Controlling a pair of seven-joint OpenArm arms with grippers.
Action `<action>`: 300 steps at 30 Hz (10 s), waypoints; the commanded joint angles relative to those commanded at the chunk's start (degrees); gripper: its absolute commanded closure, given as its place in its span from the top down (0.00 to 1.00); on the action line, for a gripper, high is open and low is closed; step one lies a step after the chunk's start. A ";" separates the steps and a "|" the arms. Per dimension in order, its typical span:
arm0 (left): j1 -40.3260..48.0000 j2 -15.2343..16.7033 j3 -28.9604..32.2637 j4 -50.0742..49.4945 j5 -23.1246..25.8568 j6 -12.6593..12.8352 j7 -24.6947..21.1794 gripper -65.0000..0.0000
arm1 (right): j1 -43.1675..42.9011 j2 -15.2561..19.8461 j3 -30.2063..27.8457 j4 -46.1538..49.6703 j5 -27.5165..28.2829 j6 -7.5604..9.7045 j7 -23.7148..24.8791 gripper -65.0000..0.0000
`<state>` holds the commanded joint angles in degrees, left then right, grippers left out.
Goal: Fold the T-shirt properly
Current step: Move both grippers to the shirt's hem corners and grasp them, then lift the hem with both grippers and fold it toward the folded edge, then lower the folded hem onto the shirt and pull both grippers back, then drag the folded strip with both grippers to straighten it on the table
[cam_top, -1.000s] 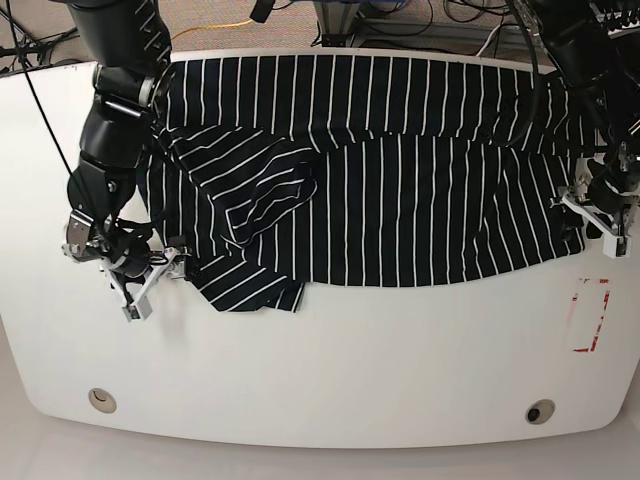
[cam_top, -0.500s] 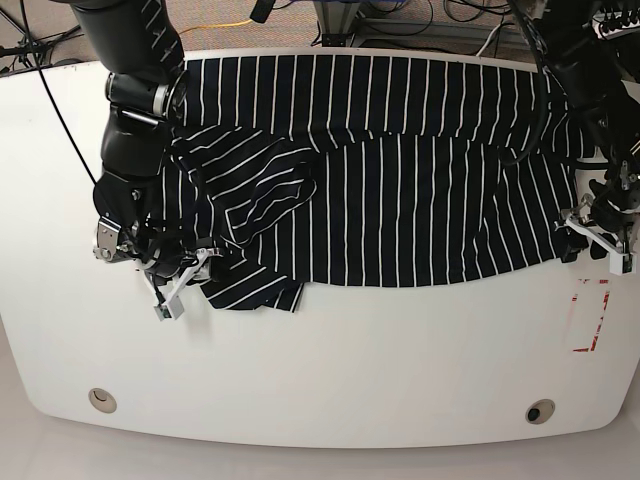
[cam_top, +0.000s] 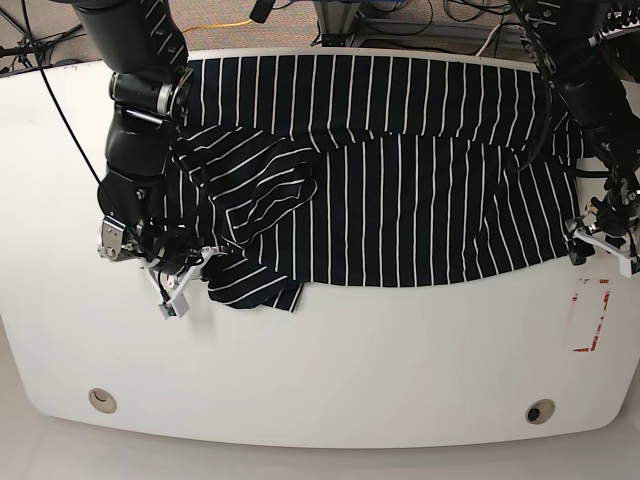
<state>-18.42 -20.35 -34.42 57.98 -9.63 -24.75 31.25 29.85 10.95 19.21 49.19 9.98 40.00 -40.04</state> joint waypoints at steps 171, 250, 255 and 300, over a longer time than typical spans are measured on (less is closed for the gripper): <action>22.15 1.23 8.26 27.69 0.88 -15.25 19.78 0.53 | -7.82 -3.08 7.65 19.96 8.79 0.00 -27.43 0.61; 21.98 -1.67 10.02 23.65 0.97 -15.25 17.49 0.53 | -55.65 -9.41 27.96 65.93 40.62 0.00 -36.04 0.92; 21.98 -1.58 11.25 23.65 0.97 -15.25 17.49 0.53 | -55.91 -10.11 32.26 66.02 49.05 0.00 -36.04 0.92; 21.89 -2.11 11.69 24.35 -6.68 -15.25 20.75 0.54 | -31.47 3.25 9.14 26.29 14.68 0.00 -20.57 0.04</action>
<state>3.47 -22.46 -22.73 82.33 -16.31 -40.00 52.00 -1.63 14.20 28.35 75.47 24.66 40.00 -60.62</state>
